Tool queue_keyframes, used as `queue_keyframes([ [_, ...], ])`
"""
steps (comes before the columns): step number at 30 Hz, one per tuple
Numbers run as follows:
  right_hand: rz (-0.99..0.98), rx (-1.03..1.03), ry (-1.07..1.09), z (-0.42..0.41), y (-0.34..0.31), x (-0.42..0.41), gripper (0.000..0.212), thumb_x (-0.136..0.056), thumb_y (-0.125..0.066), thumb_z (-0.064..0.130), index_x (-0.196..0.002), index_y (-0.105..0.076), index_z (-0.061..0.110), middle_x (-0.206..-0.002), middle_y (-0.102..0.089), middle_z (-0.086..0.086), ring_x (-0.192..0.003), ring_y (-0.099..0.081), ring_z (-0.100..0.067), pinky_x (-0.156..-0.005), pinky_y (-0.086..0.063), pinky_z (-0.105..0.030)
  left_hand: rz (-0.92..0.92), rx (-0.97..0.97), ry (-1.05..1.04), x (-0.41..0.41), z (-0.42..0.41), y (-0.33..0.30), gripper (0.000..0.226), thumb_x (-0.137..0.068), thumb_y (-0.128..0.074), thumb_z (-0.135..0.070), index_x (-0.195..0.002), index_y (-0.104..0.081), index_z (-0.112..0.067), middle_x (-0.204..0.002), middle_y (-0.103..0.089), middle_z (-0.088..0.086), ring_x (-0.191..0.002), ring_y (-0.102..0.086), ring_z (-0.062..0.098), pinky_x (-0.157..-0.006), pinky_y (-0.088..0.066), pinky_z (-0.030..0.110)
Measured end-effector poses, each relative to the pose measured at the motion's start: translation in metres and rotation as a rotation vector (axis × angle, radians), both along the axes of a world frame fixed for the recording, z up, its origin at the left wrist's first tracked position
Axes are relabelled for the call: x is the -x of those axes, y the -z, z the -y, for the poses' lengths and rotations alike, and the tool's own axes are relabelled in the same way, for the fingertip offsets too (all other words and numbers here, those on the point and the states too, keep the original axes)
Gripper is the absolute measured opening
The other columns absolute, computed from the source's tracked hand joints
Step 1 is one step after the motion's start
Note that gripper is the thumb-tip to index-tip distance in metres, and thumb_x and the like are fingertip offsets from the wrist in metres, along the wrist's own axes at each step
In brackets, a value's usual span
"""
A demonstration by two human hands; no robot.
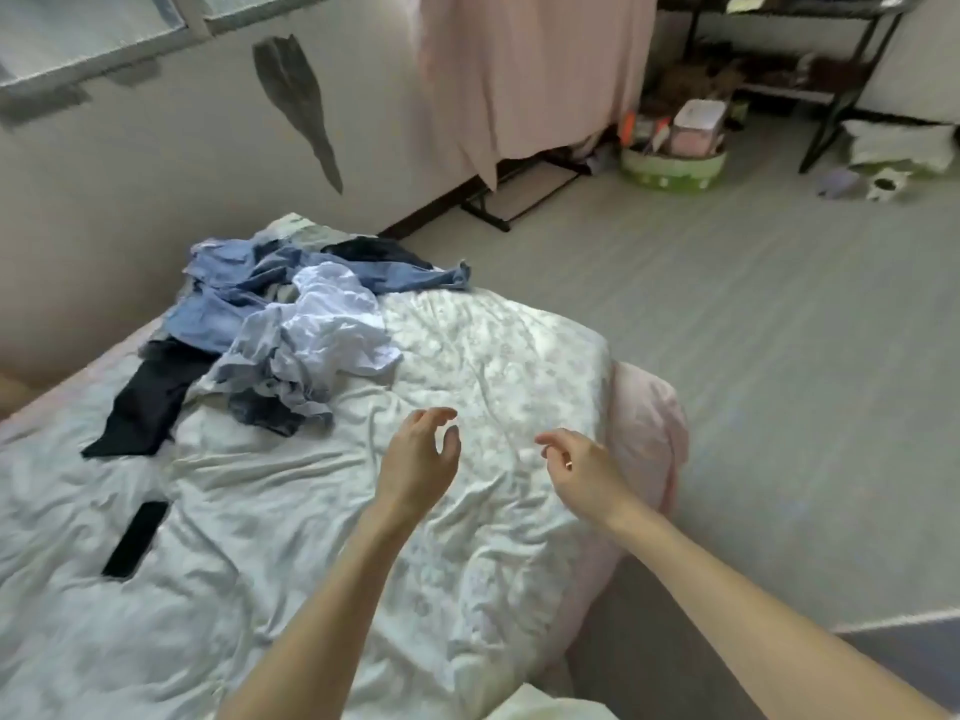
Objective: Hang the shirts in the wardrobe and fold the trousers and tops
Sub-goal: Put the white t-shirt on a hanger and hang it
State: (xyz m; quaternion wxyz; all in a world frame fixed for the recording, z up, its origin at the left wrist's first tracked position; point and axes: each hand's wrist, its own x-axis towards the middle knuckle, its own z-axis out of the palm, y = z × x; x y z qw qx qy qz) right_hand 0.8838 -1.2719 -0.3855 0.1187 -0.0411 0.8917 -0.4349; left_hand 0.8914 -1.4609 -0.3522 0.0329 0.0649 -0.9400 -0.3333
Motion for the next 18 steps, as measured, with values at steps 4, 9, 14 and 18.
queue_keyframes([
  [4, 0.004, 0.009, -0.191, 0.077, 0.0, 0.058, 0.031, -0.096, -0.037, 0.015, -0.121, -0.056, 0.016, -0.122, -0.058, -0.002, -0.11, -0.054, -0.018, -0.093, -0.041, -0.026, 0.039, 0.022, -0.185, 0.035, 0.086, 0.01, 0.028, -0.092, -0.05, -0.013, -0.118, -0.061, -0.009, -0.118, -0.058, 0.009, -0.107, -0.057, 0.023, -0.089, -0.04, 0.03],
  [9, -0.032, -0.012, -0.299, 0.166, 0.013, 0.155, 0.033, -0.097, -0.038, 0.018, -0.127, -0.051, 0.018, -0.122, -0.057, 0.0, -0.102, -0.054, -0.013, -0.084, -0.039, -0.022, 0.16, 0.092, -0.313, 0.127, 0.192, 0.043, 0.036, -0.091, -0.048, -0.012, -0.127, -0.052, -0.008, -0.126, -0.05, 0.013, -0.113, -0.051, 0.026, -0.095, -0.04, 0.034],
  [14, -0.022, -0.09, -0.402, 0.257, 0.069, 0.264, 0.037, -0.096, -0.038, 0.02, -0.132, -0.043, 0.02, -0.124, -0.052, -0.001, -0.11, -0.051, -0.015, -0.09, -0.042, -0.027, 0.263, 0.251, -0.36, 0.231, 0.276, 0.117, 0.045, -0.092, -0.045, -0.015, -0.136, -0.039, -0.009, -0.136, -0.04, 0.014, -0.122, -0.04, 0.031, -0.099, -0.037, 0.041],
  [18, -0.041, -0.14, -0.455, 0.31, 0.125, 0.329, 0.038, -0.096, -0.037, 0.019, -0.134, -0.041, 0.02, -0.129, -0.049, -0.002, -0.115, -0.048, -0.016, -0.095, -0.041, -0.03, 0.251, 0.418, -0.309, 0.307, 0.325, 0.183, 0.052, -0.093, -0.045, -0.018, -0.143, -0.028, -0.017, -0.147, -0.029, 0.009, -0.131, -0.029, 0.028, -0.098, -0.035, 0.04],
])
